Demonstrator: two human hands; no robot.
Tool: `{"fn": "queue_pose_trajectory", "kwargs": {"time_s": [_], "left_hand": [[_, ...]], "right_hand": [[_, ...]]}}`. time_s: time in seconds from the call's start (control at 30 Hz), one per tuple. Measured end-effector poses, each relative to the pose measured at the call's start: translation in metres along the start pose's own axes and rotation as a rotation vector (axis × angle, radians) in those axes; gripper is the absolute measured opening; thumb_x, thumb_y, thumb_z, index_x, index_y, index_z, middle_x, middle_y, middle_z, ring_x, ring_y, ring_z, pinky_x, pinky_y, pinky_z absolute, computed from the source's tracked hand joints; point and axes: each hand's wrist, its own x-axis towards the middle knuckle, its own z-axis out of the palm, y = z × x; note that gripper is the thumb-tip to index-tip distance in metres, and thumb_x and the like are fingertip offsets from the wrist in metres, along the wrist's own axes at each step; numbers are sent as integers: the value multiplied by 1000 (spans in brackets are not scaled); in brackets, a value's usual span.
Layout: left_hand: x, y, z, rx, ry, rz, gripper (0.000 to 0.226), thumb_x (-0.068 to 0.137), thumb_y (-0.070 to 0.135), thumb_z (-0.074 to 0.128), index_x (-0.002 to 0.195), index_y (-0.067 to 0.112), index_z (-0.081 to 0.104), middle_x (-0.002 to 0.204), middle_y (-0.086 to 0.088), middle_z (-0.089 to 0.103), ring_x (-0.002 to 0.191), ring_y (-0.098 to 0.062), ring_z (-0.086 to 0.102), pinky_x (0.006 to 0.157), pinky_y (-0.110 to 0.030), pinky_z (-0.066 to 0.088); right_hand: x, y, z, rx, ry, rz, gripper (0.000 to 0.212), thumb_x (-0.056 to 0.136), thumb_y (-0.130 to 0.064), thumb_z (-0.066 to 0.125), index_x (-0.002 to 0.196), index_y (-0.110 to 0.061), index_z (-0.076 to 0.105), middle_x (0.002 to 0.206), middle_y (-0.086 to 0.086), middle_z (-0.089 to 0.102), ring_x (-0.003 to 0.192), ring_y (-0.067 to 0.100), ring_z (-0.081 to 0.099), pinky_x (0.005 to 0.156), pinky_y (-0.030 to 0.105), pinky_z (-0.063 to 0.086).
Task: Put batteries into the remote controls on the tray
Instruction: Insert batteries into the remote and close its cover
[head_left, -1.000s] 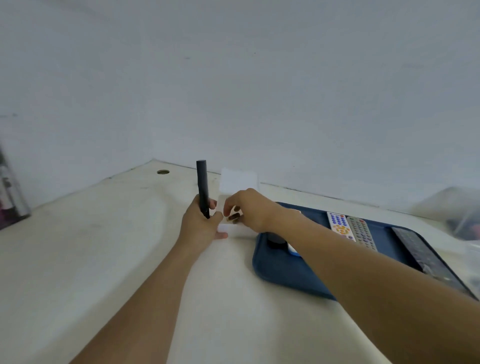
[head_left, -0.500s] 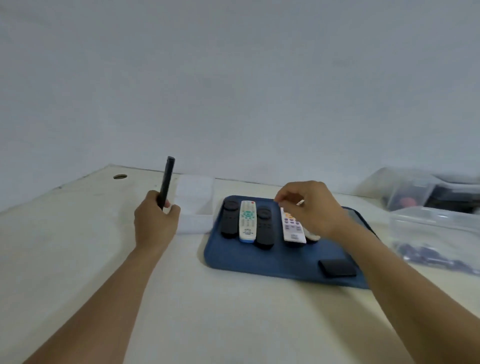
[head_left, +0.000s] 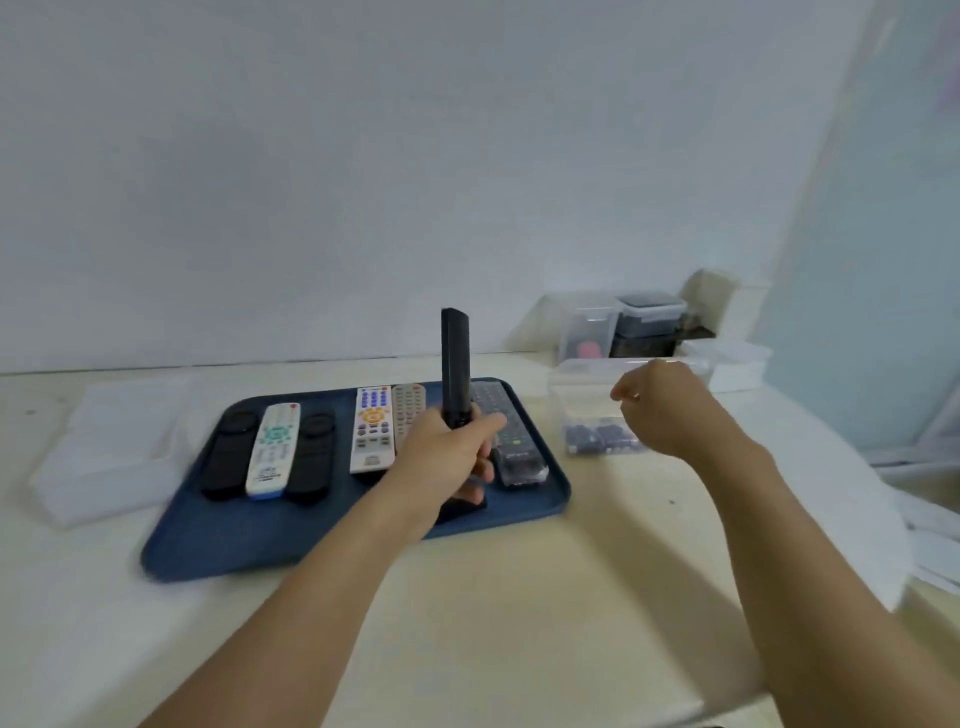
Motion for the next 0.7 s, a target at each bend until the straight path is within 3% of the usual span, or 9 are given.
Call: {"fn": "queue_pose_trajectory", "kwargs": {"time_s": [0.03,0.1,0.23,0.33,0.43,0.5,0.6,0.7], "left_hand": [[5,-3,13,-18,-12,-17,19,94,22,69,86,16,53,68,-3,54,48,-16,54,38,-24,40],[9,-7,27,-5,-35,-19,16,94,23,69,90,13,57,73,-5,58,51,-17,58,39,-25,43],[6,-14,32,-28,-90,-10,23,98,31,63,94,10,59,73,-8,61,50,-20,60,36,-25,40],[4,-14,22,-155,-128,-53,30,101,42,53,100,12,59,68,-9,61,46,-22,57,34,-22,35],[4,-14,13,-236,-116,-77,33,104,42,47,111,11,59,68,-10,62,46,-22,57,34,-24,39],[3,-14,9,-263,-85,-86,32,105,39,47,113,11,60,68,-10,62,46,-21,57,34,-23,40],[4,-14,8,-260,-77,-78,33,104,39,49,116,10,60,67,-8,62,47,-20,56,34,-24,39],[4,-16,7,-245,-100,-79,40,102,41,52,122,7,59,68,-8,63,48,-21,56,35,-24,39]], "right_hand": [[4,10,-1,-20,-27,14,29,93,-10,55,116,-15,73,120,7,70,109,26,64,99,36,51],[15,19,-7,-27,-90,4,29,96,-20,62,123,-16,68,125,7,67,111,24,63,100,34,49],[41,16,-9,-181,-372,-21,35,91,-40,69,110,-11,73,106,2,71,95,21,67,92,35,53],[55,14,2,-279,-503,-22,33,93,-39,62,107,-11,75,94,0,72,87,19,67,88,36,56],[59,13,0,-266,-569,-28,31,94,-33,61,118,-15,71,107,3,70,90,19,66,79,30,55],[63,12,-4,-228,-600,-1,33,93,-29,65,122,-14,69,112,6,69,95,21,67,82,32,57],[67,11,-1,-211,-650,48,49,81,-38,81,119,-10,70,110,11,72,98,24,69,93,41,58],[65,12,3,-189,-637,77,52,76,-45,84,112,-9,72,104,6,73,95,23,70,85,33,59]]}}
